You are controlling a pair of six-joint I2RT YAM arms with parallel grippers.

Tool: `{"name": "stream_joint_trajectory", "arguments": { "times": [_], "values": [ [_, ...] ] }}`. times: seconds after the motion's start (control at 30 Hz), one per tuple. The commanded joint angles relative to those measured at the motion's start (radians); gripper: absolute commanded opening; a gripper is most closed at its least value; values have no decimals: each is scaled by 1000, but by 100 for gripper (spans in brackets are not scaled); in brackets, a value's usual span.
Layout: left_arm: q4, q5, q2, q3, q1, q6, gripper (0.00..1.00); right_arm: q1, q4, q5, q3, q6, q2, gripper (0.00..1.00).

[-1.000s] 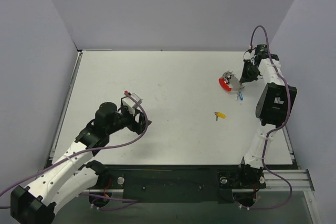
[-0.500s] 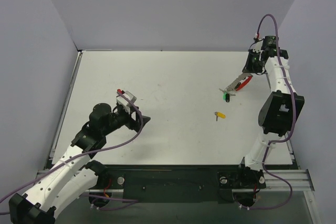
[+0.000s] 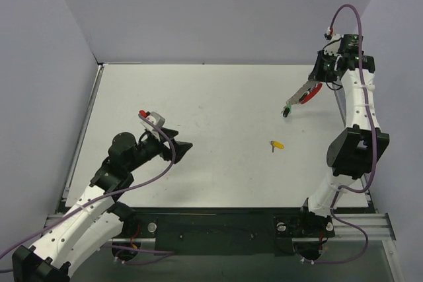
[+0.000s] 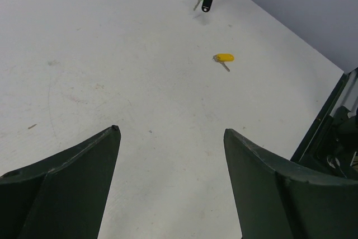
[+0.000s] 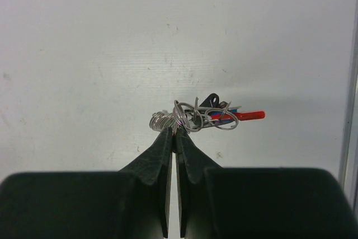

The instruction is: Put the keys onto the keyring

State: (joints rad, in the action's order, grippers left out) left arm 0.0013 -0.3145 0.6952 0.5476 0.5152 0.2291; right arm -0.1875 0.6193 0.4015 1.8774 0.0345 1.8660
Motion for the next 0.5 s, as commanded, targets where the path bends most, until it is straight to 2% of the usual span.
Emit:
{"name": "stream_joint_trajectory", "arguments": {
  "times": [0.0,0.27,0.33,0.4,0.47],
  "values": [
    [210,-69,3,-46,-4,128,85,19,33,54,86,25,-122,0],
    [416,-127,69,-86,-4,403,85,95,99,129,147,37,-217,0],
    [474,-156,78,-97,-4,433,84,143,120,134,147,62,-251,0],
    [555,-216,85,-107,0,434,76,180,138,146,141,76,-281,0],
    [549,-242,81,-95,14,400,75,252,158,171,135,87,-321,0]
  ]
}}
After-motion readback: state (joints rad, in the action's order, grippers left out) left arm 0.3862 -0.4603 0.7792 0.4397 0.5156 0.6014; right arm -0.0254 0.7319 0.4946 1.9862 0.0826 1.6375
